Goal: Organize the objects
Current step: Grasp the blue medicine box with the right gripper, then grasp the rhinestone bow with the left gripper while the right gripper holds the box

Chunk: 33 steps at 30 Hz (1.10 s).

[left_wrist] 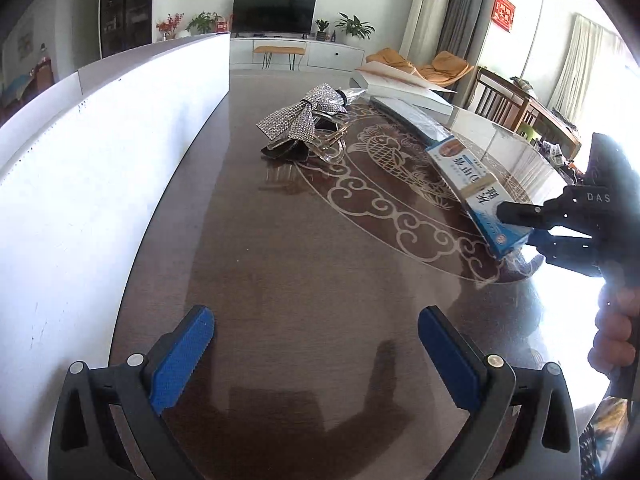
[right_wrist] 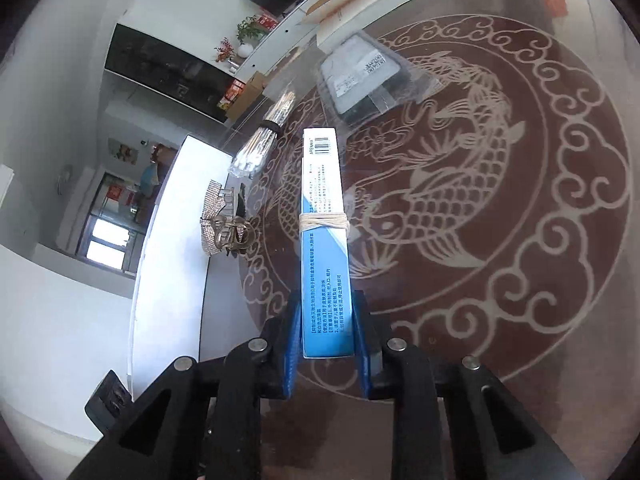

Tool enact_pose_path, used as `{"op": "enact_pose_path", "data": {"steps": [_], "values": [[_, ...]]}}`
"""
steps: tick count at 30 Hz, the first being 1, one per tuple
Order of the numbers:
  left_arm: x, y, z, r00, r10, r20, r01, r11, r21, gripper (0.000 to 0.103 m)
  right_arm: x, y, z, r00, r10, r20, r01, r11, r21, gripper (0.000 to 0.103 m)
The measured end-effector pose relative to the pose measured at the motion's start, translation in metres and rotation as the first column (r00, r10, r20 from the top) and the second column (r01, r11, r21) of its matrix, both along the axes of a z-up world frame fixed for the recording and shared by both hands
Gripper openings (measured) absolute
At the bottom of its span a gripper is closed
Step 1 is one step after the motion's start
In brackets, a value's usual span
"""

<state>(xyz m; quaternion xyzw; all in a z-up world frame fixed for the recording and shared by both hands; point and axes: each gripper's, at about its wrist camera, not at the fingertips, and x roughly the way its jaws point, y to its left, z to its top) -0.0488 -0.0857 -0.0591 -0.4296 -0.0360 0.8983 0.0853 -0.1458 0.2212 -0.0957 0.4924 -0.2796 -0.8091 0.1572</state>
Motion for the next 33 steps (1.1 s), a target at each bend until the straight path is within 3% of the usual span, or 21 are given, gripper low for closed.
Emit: {"op": "enact_pose_path", "data": {"steps": [1,2,4,6,10,12,16,18,22,25,30,33], "values": [[0.000,0.001,0.000,1.000,-0.001,0.001,0.001,1.000,-0.005,0.103,0.007,0.004,0.005,0.999,0.008,-0.033,-0.006,0.999,0.054,0.043],[0.000,0.001,-0.001,1.000,-0.002,0.003,0.002,1.000,-0.009,0.103,0.013,0.005,0.011,0.998,0.020,-0.059,-0.013,0.993,0.113,0.062],[0.000,0.003,-0.002,1.000,-0.004,0.004,0.004,1.000,-0.018,0.103,0.018,-0.005,0.020,0.995,0.050,-0.090,-0.024,0.964,0.266,0.090],[-0.003,0.004,-0.002,1.000,-0.004,0.007,0.005,1.000,-0.026,0.103,0.015,-0.026,0.022,0.987,0.126,-0.100,-0.077,0.916,0.394,0.091],[-0.003,0.005,-0.003,1.000,-0.005,0.011,0.006,0.999,-0.040,0.103,0.003,-0.066,0.004,0.964,0.253,-0.082,-0.147,0.764,0.628,0.091],[-0.004,0.007,-0.003,1.000,-0.007,0.015,0.008,0.999,-0.053,0.103,0.005,-0.066,0.002,0.953,0.271,-0.135,-0.120,0.746,0.655,0.093],[-0.008,0.013,-0.005,1.000,-0.012,0.028,0.015,0.995,-0.099,0.103,0.005,-0.054,0.001,0.964,0.225,-0.140,-0.096,0.789,0.607,0.100],[-0.009,0.020,-0.007,0.999,-0.018,0.044,0.025,0.989,-0.146,0.103,-0.003,-0.057,-0.001,0.968,0.211,-0.135,-0.087,0.787,0.611,0.103],[-0.022,0.025,-0.006,0.994,-0.093,0.061,0.101,0.984,-0.147,0.103,-0.005,-0.060,-0.001,0.968,0.212,-0.134,-0.086,0.785,0.614,0.103],[-0.044,0.025,-0.002,0.992,-0.100,0.076,0.111,0.981,-0.159,0.103,-0.005,-0.060,-0.001,0.968,0.212,-0.135,-0.086,0.785,0.614,0.103],[-0.089,0.027,0.032,0.996,-0.089,-0.006,0.086,0.981,-0.172,0.103,-0.004,-0.059,0.000,0.968,0.212,-0.135,-0.087,0.785,0.613,0.103],[-0.119,0.029,0.040,0.997,-0.082,-0.006,0.079,0.981,-0.176,0.103,-0.003,-0.059,0.000,0.968,0.212,-0.135,-0.087,0.785,0.614,0.103]]}}
